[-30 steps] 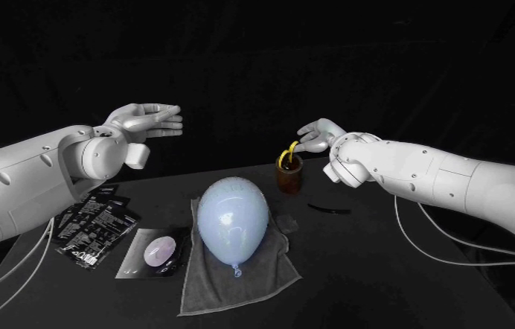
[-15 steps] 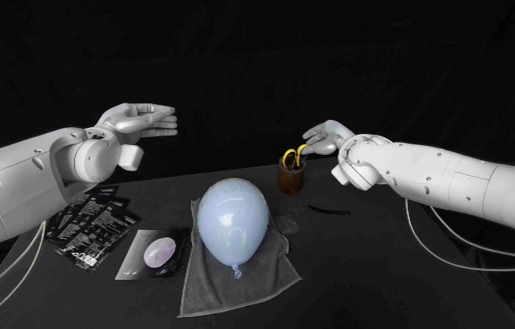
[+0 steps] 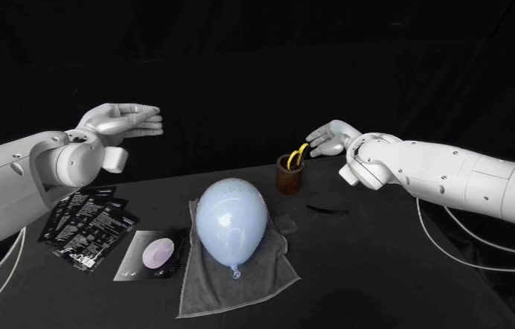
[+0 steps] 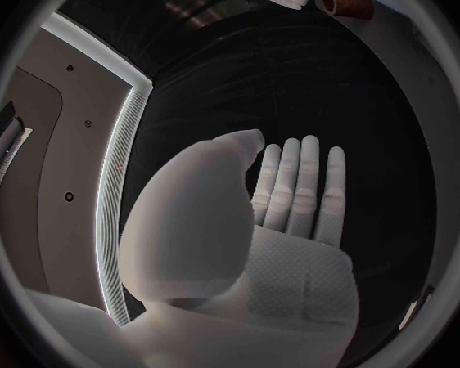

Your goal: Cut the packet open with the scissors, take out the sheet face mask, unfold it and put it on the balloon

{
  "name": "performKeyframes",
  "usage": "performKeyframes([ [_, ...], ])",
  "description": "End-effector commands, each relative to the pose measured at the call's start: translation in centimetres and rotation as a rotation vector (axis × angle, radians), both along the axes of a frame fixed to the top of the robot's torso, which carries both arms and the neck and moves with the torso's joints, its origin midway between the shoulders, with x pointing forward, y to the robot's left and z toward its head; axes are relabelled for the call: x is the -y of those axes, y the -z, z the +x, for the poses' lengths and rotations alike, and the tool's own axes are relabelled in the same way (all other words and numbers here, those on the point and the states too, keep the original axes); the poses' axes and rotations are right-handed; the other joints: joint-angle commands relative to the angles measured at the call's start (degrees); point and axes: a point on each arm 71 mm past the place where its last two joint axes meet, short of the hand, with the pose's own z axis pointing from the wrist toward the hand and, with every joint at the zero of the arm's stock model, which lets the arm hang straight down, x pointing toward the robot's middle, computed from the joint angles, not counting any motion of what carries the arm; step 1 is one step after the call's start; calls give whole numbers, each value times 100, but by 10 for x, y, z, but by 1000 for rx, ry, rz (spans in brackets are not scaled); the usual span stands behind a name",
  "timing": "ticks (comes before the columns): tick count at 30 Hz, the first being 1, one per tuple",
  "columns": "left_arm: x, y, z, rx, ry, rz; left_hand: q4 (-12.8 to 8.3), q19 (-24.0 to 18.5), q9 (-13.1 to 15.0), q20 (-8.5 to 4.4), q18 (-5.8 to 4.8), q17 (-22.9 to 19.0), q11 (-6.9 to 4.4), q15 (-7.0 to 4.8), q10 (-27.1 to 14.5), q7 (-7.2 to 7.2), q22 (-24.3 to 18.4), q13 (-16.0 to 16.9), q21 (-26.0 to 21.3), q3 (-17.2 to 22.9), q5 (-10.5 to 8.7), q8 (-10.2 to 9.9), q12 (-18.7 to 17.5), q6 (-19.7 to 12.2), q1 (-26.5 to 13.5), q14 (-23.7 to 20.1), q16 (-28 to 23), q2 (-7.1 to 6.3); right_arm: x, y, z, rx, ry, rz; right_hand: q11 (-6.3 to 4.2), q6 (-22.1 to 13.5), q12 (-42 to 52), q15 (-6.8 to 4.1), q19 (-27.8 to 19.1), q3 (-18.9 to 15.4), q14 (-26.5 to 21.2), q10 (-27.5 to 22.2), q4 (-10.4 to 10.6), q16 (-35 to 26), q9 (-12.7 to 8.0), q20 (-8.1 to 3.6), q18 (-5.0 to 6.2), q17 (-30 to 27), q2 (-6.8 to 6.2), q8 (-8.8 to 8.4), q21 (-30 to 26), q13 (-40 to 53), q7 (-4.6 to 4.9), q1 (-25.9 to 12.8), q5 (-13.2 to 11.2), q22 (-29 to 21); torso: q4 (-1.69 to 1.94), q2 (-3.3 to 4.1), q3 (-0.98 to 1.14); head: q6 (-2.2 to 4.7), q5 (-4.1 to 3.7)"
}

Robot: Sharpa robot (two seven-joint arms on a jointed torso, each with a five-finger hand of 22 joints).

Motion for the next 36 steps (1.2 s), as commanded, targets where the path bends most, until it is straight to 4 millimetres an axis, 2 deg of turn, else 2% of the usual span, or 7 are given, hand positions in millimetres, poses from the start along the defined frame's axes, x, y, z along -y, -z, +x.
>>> performKeyframes([
  [1, -4, -2, -1, 30, -13, 17, -13, 60, 9, 2, 88, 12, 1, -13, 68, 5, -2, 3, 25, 62, -33, -27, -50, 47, -19, 88, -40, -65, -6, 3, -3, -68, -70, -2, -7, -110, 40, 30, -76, 111, -133, -103, 9, 49, -44, -6, -83, -28, -72, 23, -47, -6, 135, -6, 56, -31, 2, -3, 4, -9, -9],
  [7, -12, -2, -2, 32, -30, 29, -61, 95, 13, 1, 105, 13, -3, -21, 123, 9, -1, 4, 36, 154, -31, -43, -117, 61, -23, 146, -96, -90, -5, 2, -5, -75, -76, 1, 37, -66, 149, 18, -31, 314, -159, -178, 25, 260, -63, -16, -94, -15, -128, 79, -49, 6, 189, -55, 222, -47, 0, 0, -4, -21, 2],
  [10, -18, -3, -5, 42, -23, 57, -92, 146, 21, -2, 128, 15, -13, -29, 170, -13, 7, 5, 60, 204, -44, -44, -162, 84, -52, 193, -134, -110, -2, -9, -7, -13, -63, 17, 226, 170, 357, -187, 319, 424, 314, 59, 47, 644, -60, -22, 83, 65, -186, 235, 70, 14, 358, -177, 207, 42, 2, 0, -6, -31, 22],
  [14, -23, -3, -10, 61, 1, 109, -133, 472, 41, -41, 211, 49, -51, -77, 315, -61, 77, 7, 245, 161, -86, -56, -263, 131, -220, 380, -175, -142, 3, -26, -10, 95, -52, 53, 197, 363, 430, -273, 696, 283, 649, 297, 152, 781, -75, -17, 194, 51, -279, 345, 201, -5, 368, -447, -51, 109, 2, -9, -13, -33, 54],
  [19, -27, 0, -20, 77, 51, 196, -269, 1419, 71, -543, 203, 382, -137, -285, 490, -106, 443, 8, 1027, -88, -107, -162, -474, 205, -367, 1136, 256, -120, 11, -48, -17, 254, -36, 95, 178, 430, 363, -305, 823, -166, 788, 431, 401, 762, -112, -16, 231, -14, -342, 372, 204, -11, 401, -713, -431, 78, 9, -27, -20, -101, 179],
  [26, -33, 18, -41, 69, 93, 297, -281, 1503, 88, -663, 195, 679, -179, -355, 654, -117, 631, 18, 1370, -321, -106, -282, -613, 251, -450, 1318, 573, -122, 16, -71, -28, 404, -70, 111, 18, 849, 305, -499, 1182, -659, 1561, 995, 647, 843, -140, -25, 413, -49, -204, 504, 256, -5, 271, -677, -629, 33, 63, -98, -47, -306, 708],
  [36, -36, 67, -84, 26, 151, 401, -231, 1467, 143, -847, 174, 1846, -199, -418, 694, -86, 1274, 101, 2441, -784, -90, -562, -586, 303, -286, 1290, 2123, -65, -31, -89, -55, 462, -298, 153, -373, 1455, -265, -1163, 2852, -212, 3963, 2344, 818, 1103, -277, -626, 480, 215, -158, 443, 1149, -22, 20, -613, -622, 365, 123, -164, -81, -660, 1417],
])
